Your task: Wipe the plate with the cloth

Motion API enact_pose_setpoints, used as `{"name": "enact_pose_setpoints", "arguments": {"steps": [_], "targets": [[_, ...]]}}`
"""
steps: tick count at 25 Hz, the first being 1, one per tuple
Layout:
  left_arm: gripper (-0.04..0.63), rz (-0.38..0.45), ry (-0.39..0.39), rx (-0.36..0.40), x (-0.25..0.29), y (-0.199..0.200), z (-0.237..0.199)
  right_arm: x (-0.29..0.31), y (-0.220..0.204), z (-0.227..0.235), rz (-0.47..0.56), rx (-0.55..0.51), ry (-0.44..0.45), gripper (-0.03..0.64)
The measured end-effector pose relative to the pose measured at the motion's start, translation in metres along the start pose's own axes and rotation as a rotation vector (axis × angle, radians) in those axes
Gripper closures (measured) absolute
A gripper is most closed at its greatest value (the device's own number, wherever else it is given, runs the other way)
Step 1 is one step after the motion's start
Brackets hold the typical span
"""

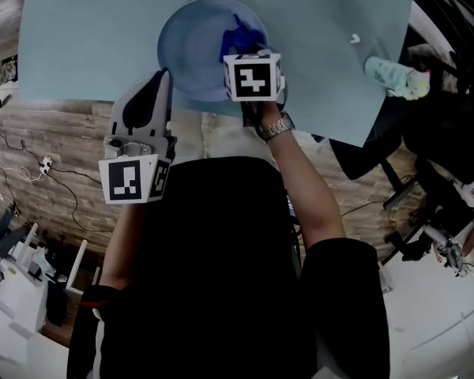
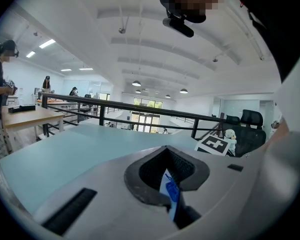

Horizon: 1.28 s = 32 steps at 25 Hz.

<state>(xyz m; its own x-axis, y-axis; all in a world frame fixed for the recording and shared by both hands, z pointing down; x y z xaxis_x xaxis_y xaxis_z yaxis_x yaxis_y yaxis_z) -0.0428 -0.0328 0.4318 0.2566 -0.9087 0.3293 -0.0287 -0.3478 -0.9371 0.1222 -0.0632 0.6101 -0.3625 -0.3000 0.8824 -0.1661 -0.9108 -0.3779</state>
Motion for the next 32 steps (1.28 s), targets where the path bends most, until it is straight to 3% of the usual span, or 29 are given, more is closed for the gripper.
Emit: {"name": "enact_pose_setpoints", "arguments": {"steps": [11,32], "targets": [[0.595,-0.002,-0.005,0.002,-0.003,0.001,-0.016,-0.013,-0.001,-0.011,0.023,0.035,-0.026,0.497],[0.595,0.006,0.084,-0.024,-0.028,-0.004,-0.062,0.02,-0.004,-0.116,-0.022,-0.088,0.149,0.497]]}}
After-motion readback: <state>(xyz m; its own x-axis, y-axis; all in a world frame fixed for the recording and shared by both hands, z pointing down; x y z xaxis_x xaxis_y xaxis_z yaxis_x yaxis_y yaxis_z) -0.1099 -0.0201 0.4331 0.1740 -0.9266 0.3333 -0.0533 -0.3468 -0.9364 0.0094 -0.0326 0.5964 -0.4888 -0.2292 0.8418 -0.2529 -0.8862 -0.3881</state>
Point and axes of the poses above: the fingertips, and each gripper's own axes: x forward along the fingers, z to its right, y out of its top, the point moved 2 cm from there along -x, backward along the fingers, and after that the axes turned 7 degrees about y, right-handed, at the moved point
